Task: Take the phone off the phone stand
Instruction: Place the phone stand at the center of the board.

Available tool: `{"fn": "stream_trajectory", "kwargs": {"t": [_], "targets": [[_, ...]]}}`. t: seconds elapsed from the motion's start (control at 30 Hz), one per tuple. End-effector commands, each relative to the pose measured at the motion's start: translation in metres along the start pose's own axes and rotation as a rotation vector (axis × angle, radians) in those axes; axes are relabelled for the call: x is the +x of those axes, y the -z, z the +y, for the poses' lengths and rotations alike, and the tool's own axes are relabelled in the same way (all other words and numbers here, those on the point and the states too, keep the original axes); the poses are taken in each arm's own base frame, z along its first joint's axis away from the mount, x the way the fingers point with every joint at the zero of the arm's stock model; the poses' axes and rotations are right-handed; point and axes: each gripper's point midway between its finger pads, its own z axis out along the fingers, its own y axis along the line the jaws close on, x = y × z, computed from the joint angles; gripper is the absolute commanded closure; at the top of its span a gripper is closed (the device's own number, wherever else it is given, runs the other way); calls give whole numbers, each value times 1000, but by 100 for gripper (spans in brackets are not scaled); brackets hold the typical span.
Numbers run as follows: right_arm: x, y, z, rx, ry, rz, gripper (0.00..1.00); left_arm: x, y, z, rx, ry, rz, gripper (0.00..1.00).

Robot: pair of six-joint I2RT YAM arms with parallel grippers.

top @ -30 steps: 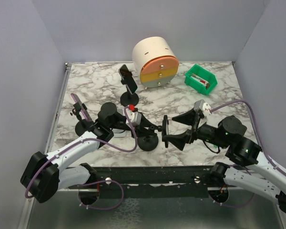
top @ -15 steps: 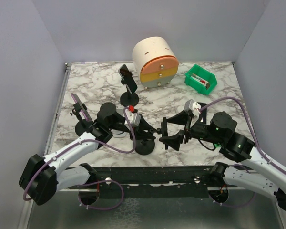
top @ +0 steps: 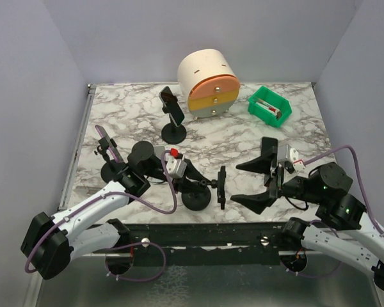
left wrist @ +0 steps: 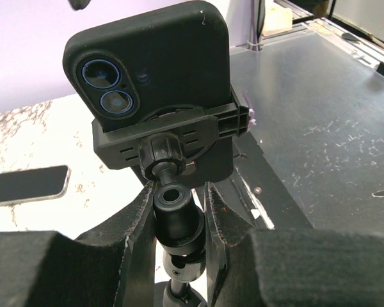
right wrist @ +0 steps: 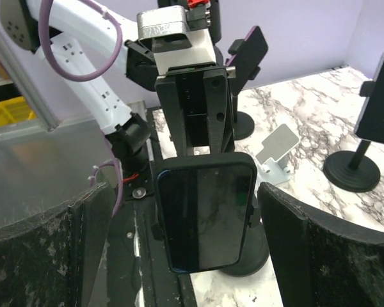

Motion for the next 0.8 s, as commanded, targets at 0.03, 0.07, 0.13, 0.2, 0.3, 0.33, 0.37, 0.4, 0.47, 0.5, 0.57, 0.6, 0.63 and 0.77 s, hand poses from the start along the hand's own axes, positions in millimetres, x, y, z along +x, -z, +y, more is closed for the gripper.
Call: {"fn": "stream_trajectory", "kwargs": {"t": [0.03, 0.07, 0.13, 0.2, 0.3, 0.33, 0.37, 0.4, 0.47, 0.5, 0.57, 0.6, 0.63, 0.77], "targets": [[-2, 2, 24, -141, 42, -19, 0, -52, -3, -21, 95, -202, -86, 100], [-3, 1, 26, -156, 43, -19, 0, -54, -4, -22, 100, -204, -89, 100], [-2, -4, 29, -187, 42, -6, 0, -58, -4, -24, 108, -211, -94, 100], [2, -9, 31, -215, 34, 8, 0, -62, -5, -23, 107, -217, -97, 100], [4, -14, 33, -242, 17, 11, 0, -62, -5, -21, 94, -217, -98, 100], [5, -16, 33, -246, 10, 11, 0, -62, -5, -19, 88, -217, -98, 100], [7, -18, 32, -243, 6, 15, 0, -62, -6, -18, 82, -215, -97, 100], [9, -19, 31, -241, 7, 21, 0, -62, -6, -17, 78, -214, -97, 100], [12, -22, 27, -225, 4, 26, 0, -63, -6, -15, 68, -219, -99, 100], [14, -23, 25, -216, 2, 24, 0, -64, -6, -14, 60, -225, -101, 100], [14, -23, 23, -204, 0, 20, 0, -66, -6, -12, 52, -232, -103, 100], [14, -24, 20, -188, 0, 19, 0, -66, -5, -12, 51, -235, -103, 100], [14, -23, 18, -167, -4, 17, 0, -67, -5, -13, 55, -237, -104, 100], [8, -15, 14, -123, 16, -15, 0, -66, -4, -16, 60, -237, -104, 100]]}}
